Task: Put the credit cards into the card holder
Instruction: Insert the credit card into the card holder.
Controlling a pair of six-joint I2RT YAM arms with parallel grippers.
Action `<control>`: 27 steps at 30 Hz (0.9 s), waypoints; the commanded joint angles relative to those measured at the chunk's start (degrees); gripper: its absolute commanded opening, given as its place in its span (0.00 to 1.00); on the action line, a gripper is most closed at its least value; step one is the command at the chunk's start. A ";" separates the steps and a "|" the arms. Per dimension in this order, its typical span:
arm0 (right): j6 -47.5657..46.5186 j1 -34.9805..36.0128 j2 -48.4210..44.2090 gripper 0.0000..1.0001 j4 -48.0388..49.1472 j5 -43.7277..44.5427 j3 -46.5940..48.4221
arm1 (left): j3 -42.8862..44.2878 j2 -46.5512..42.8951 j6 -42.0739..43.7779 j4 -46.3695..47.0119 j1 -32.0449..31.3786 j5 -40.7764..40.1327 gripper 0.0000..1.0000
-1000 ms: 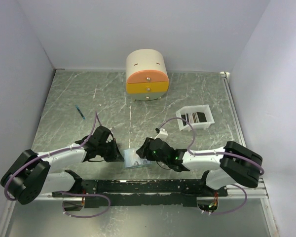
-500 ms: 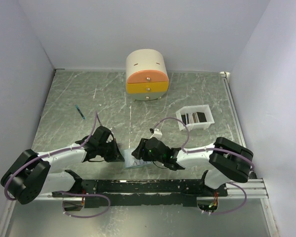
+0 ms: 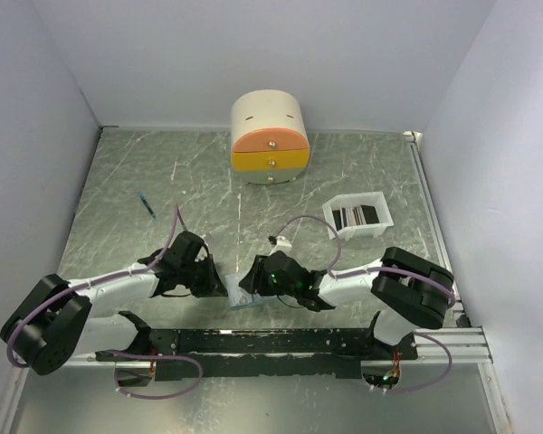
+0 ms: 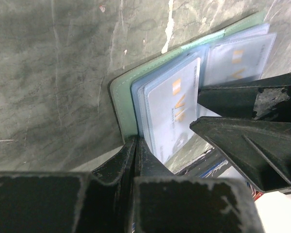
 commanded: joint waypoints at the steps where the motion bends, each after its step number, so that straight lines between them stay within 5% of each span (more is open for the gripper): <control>1: -1.93 0.38 1.73 0.37 1.24 -3.01 2.07 | -0.51 -0.34 -0.13 -1.46 -1.03 -1.31 0.10; 15: -10.03 0.23 -6.01 0.43 -12.77 4.20 5.89 | 6.08 -9.20 3.57 -9.05 -1.23 -6.26 0.24; 22: -17.58 -0.68 -12.36 0.46 -21.65 10.80 10.11 | 17.29 -15.53 7.89 -20.22 -1.25 -11.96 0.51; 23: -19.66 -1.11 -13.23 0.46 -22.91 11.72 10.83 | 19.00 -15.99 8.35 -21.74 -1.26 -12.44 0.59; 24: -21.05 -1.58 -14.21 0.46 -24.75 13.08 12.20 | 20.36 -16.29 8.92 -23.25 -1.26 -12.89 0.97; 27: -25.72 -3.55 -16.32 0.47 -31.90 17.73 16.48 | 23.44 -18.12 10.16 -26.09 -1.28 -13.45 0.97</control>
